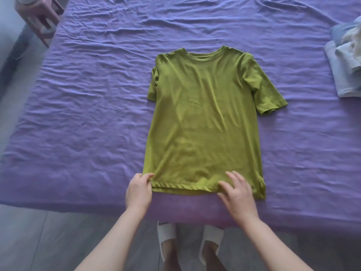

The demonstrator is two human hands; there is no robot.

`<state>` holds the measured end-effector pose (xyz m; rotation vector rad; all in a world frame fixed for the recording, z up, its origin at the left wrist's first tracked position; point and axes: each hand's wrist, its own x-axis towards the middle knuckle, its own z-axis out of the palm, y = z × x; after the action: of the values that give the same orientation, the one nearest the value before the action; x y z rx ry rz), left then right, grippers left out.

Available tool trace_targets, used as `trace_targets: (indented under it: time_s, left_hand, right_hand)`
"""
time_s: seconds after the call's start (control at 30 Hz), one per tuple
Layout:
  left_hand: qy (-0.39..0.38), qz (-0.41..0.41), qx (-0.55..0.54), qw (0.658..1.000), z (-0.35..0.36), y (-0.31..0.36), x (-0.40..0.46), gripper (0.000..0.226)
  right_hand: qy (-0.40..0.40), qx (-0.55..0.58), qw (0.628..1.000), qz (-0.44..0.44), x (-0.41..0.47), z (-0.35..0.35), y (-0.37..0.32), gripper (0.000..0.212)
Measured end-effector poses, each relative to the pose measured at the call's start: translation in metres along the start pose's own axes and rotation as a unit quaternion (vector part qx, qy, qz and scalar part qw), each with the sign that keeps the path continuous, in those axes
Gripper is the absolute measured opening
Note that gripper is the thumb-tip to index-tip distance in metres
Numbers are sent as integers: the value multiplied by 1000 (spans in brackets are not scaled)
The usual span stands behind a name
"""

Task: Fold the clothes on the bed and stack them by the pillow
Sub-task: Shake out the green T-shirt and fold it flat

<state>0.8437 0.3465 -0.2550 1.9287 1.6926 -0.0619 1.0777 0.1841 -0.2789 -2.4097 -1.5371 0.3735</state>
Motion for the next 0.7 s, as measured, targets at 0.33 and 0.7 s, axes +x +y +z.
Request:
trace_targets:
  time_s: [0.33,0.7]
  left_hand:
    - [-90,94,53,990,-9,-43,12,44]
    - [-52,121,67,989,-17,-50,7,11]
  right_hand:
    - [45,33,998,28,14,24,-37,19]
    - [5,52,998,42,-6,27,-41,29]
